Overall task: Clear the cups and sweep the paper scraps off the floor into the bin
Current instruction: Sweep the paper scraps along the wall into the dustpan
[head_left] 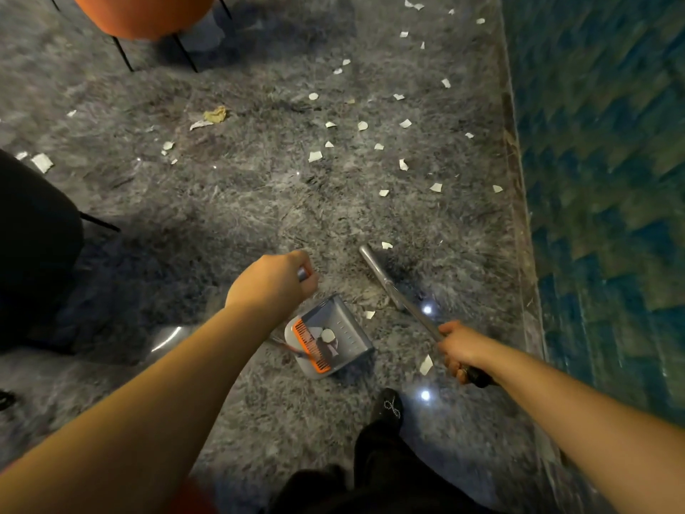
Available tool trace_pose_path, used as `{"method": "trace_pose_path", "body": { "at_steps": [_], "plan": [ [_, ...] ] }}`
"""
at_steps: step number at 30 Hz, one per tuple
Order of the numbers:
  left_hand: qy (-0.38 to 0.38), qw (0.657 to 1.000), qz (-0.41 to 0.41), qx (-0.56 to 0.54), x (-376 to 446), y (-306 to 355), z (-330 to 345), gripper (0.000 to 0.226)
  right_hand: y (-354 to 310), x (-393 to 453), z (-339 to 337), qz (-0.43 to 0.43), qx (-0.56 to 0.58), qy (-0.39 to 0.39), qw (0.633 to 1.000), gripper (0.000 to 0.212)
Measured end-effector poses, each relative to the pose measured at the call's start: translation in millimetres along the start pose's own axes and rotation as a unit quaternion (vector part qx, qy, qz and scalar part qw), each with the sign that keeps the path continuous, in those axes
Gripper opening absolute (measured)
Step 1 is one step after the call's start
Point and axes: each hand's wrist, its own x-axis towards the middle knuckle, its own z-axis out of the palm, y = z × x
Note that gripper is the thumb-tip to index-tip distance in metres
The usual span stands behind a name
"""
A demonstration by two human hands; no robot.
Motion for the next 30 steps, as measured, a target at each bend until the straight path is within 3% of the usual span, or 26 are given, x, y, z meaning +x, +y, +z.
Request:
{"method": "trace_pose_path", "body": {
  "at_steps": [7, 10, 16, 23, 30],
  "plan": [
    [0.027, 0.999, -0.008, -0.018, 10, -7, 2, 0.019, -10, 1, 29, -0.009, -0.067, -0.077, 0.995, 0.024],
    [0.012, 0.999, -0.028, -0.030, 13, -15, -2, 0.027, -11, -5, 31, 0.013, -0.035, -0.109, 0.993, 0.017],
    [0.004, 0.999, -0.020, -0.049, 14, -24, -8, 0.028, -3, -35, 30, 0.008, 0.040, -0.104, 0.994, 0.026],
    [-0.059, 0.995, 0.080, 0.007, 24, 7, -9, 0.020, 15, -72, 37, -0.009, 0.152, -0.040, 0.988, 0.019],
    [-0.105, 0.966, 0.216, 0.094, 37, 65, 1, 0.020, 62, -93, 31, -0.015, 0.255, 0.039, 0.966, 0.019]
  ]
}}
